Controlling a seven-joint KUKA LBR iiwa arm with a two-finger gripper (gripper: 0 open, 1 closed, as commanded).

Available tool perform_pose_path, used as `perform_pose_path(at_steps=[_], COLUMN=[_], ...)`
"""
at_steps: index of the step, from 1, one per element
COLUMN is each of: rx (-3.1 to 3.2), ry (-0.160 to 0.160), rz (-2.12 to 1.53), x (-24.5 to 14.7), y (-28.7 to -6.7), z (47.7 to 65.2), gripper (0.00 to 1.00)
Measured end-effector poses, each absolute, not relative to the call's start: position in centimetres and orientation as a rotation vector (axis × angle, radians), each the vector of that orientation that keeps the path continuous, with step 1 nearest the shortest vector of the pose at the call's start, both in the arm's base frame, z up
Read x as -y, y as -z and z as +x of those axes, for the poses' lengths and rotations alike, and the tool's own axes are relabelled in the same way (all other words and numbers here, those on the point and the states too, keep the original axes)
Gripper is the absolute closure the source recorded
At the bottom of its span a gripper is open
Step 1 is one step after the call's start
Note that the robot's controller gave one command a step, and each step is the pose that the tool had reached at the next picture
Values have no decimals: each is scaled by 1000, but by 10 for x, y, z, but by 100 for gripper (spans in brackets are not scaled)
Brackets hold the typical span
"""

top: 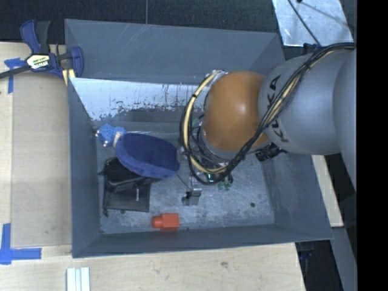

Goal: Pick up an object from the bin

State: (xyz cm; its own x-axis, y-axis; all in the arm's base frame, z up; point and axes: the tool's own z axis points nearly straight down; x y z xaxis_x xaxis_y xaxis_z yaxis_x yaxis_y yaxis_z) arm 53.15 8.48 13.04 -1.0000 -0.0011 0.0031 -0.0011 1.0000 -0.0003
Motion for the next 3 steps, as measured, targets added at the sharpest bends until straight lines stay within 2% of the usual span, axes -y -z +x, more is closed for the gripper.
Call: perform_pose_path(at_steps=[1,2,3], rx=[3148,3102,3134], ry=[0,-6,-1], rz=[-14,481,210], x=[-152,-200,-185], y=[-69,-99,-99], z=[586,608,614], gripper=[0,0,0])
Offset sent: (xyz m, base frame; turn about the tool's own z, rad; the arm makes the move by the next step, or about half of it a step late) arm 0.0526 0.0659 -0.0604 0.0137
